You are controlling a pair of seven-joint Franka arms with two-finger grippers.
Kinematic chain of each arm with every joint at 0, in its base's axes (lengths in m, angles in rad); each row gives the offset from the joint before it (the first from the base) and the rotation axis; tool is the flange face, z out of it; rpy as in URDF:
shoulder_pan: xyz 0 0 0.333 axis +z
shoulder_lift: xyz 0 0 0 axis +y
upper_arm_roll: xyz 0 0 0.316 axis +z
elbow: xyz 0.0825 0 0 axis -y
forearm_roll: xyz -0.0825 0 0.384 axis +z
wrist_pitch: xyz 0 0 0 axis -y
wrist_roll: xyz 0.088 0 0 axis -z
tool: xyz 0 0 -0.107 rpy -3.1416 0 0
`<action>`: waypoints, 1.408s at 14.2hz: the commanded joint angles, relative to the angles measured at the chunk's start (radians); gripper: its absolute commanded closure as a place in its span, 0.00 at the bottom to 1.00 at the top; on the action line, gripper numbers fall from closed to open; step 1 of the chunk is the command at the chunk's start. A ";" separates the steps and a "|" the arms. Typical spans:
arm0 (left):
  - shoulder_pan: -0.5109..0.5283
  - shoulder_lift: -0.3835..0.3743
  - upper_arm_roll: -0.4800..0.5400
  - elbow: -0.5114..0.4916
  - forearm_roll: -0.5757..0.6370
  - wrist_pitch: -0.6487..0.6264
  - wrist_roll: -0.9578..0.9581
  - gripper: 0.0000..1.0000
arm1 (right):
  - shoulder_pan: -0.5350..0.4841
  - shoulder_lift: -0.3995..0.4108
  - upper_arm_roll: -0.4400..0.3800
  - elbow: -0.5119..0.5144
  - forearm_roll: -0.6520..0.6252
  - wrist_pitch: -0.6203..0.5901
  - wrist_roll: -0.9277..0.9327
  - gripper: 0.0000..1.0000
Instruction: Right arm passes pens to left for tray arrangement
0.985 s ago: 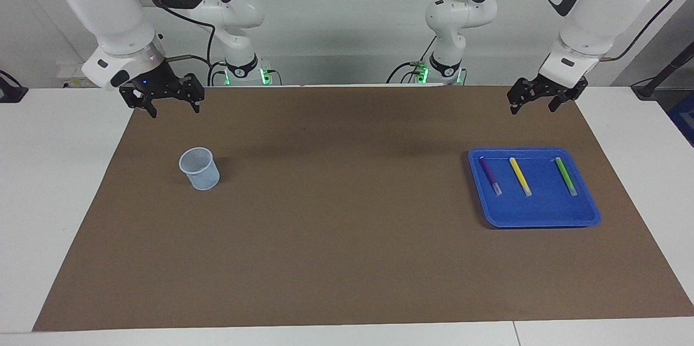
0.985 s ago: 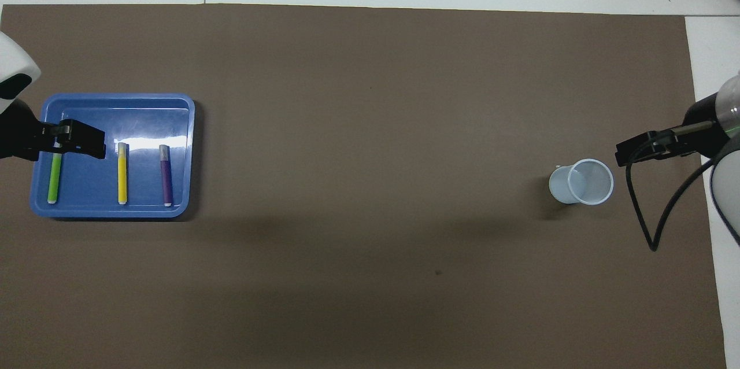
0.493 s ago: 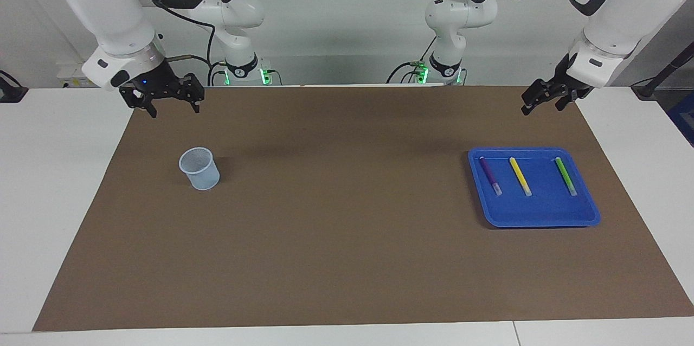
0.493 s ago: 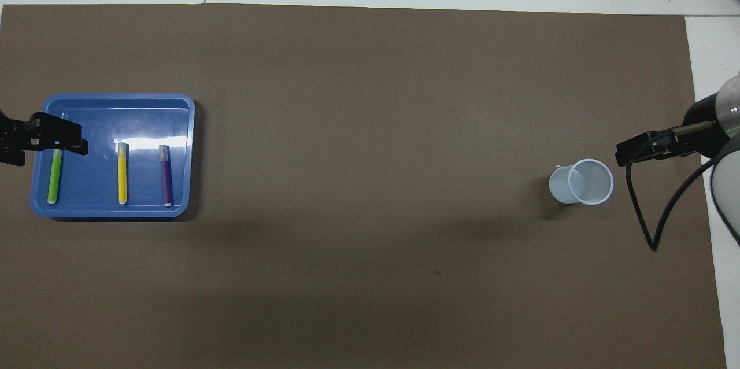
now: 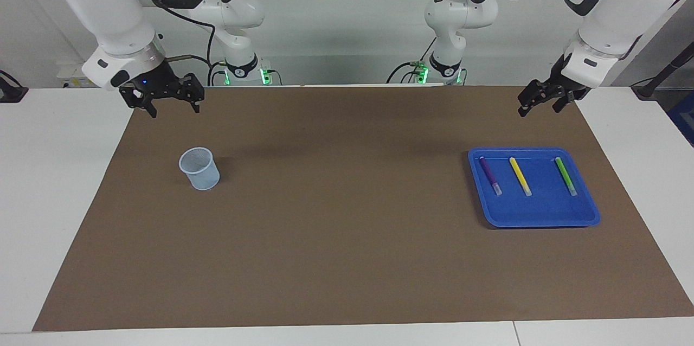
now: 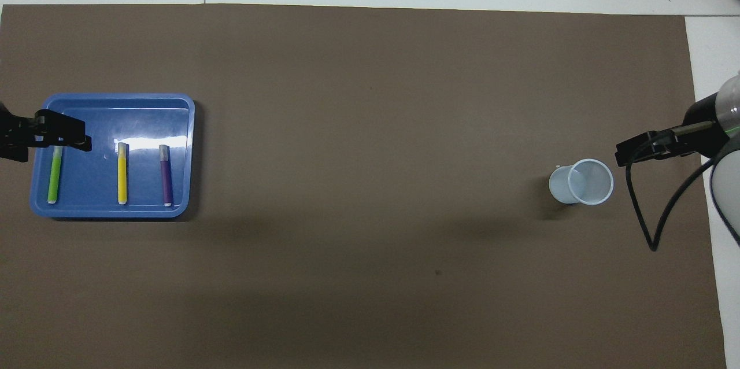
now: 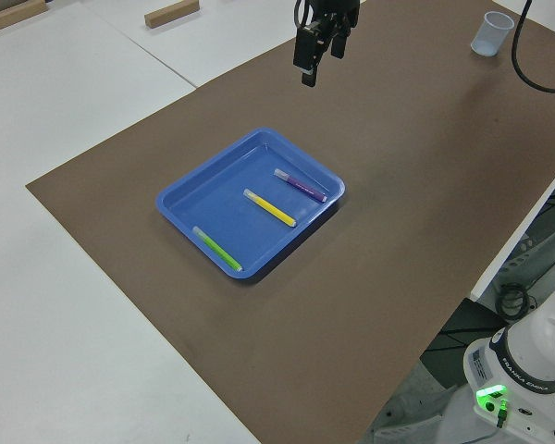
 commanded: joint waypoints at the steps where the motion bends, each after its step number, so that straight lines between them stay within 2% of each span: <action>1: -0.008 -0.011 0.010 -0.016 0.013 0.022 -0.010 0.00 | -0.002 0.000 0.003 -0.001 -0.011 -0.014 -0.005 0.00; 6: 0.028 -0.009 -0.030 -0.005 0.013 0.010 -0.013 0.00 | -0.002 0.000 0.003 -0.001 -0.010 -0.014 -0.005 0.00; 20: 0.038 0.000 -0.030 0.007 0.006 0.030 -0.005 0.00 | -0.002 0.000 0.003 -0.001 -0.011 -0.014 -0.005 0.00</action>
